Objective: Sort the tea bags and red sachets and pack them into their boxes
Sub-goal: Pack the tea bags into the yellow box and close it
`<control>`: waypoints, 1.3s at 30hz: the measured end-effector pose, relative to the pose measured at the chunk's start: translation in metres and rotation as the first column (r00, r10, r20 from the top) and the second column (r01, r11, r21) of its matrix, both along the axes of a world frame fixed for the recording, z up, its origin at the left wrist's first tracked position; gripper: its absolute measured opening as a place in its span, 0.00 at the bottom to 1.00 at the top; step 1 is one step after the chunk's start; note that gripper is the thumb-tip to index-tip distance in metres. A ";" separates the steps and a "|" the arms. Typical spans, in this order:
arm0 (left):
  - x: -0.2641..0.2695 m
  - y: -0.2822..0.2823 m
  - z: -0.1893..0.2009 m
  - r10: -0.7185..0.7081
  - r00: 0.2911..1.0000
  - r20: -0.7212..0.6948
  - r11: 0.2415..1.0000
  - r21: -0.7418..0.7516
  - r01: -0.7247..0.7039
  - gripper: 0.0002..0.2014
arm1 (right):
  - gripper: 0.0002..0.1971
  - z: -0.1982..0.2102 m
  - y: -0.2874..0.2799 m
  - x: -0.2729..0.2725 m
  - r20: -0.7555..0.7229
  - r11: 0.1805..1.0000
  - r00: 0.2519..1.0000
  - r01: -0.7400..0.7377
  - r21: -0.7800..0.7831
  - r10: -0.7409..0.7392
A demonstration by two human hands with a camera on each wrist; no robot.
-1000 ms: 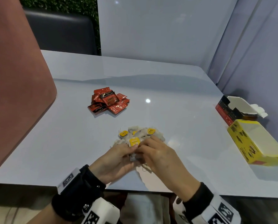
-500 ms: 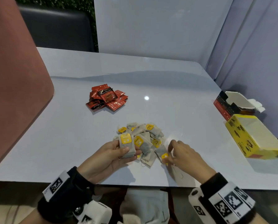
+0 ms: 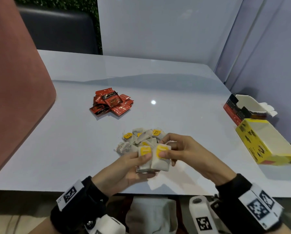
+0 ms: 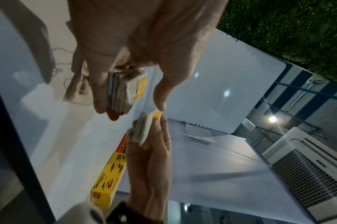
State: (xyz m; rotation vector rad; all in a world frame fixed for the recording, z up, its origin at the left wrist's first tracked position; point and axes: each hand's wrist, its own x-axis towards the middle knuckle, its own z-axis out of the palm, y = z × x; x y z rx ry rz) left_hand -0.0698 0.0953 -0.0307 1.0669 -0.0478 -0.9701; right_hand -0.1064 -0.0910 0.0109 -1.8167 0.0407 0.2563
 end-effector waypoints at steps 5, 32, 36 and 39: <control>-0.004 -0.001 -0.001 0.004 0.999 0.045 1.000 -0.023 -0.003 0.16 | 0.13 -0.007 0.020 0.015 0.206 0.949 0.978 0.080 -0.305 -0.016; 0.001 0.007 -0.002 0.060 0.965 -0.257 0.950 -0.283 -0.135 0.21 | 0.08 -0.027 0.039 -0.013 0.477 0.412 0.679 0.273 -0.870 0.558; -0.001 0.006 0.001 0.057 0.968 -0.243 0.961 -0.249 -0.119 0.20 | 0.08 -0.029 0.040 -0.016 0.555 0.444 0.657 0.351 -0.824 0.511; -0.001 0.006 0.005 0.063 0.971 -0.231 0.963 -0.243 -0.120 0.22 | 0.08 -0.024 0.039 -0.017 0.625 0.484 0.643 0.415 -0.770 0.442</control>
